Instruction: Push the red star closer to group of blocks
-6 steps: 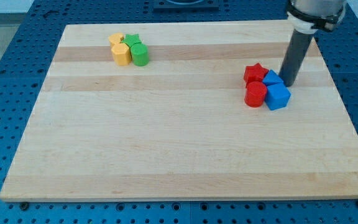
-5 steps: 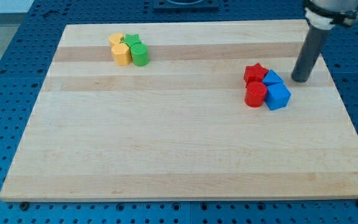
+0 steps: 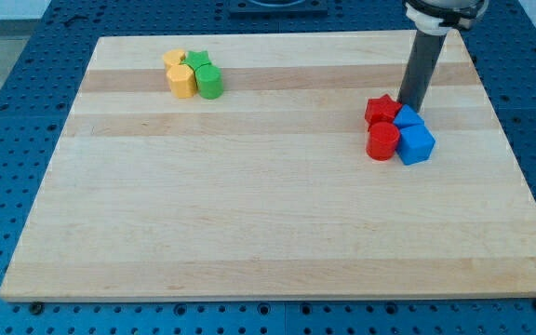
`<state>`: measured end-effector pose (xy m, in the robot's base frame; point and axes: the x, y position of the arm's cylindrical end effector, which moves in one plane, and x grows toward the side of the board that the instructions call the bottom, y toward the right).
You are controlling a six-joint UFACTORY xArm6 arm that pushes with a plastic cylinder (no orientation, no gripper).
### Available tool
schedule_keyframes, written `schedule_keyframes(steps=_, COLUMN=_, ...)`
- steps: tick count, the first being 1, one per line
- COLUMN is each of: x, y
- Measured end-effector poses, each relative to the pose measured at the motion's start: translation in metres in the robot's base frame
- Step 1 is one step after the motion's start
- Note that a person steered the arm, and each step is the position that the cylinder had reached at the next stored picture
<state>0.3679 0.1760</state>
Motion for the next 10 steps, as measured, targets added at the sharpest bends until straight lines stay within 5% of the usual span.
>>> schedule_keyframes(steps=3, x=-0.026, y=-0.04)
schedule_keyframes(steps=10, x=0.009, y=-0.05)
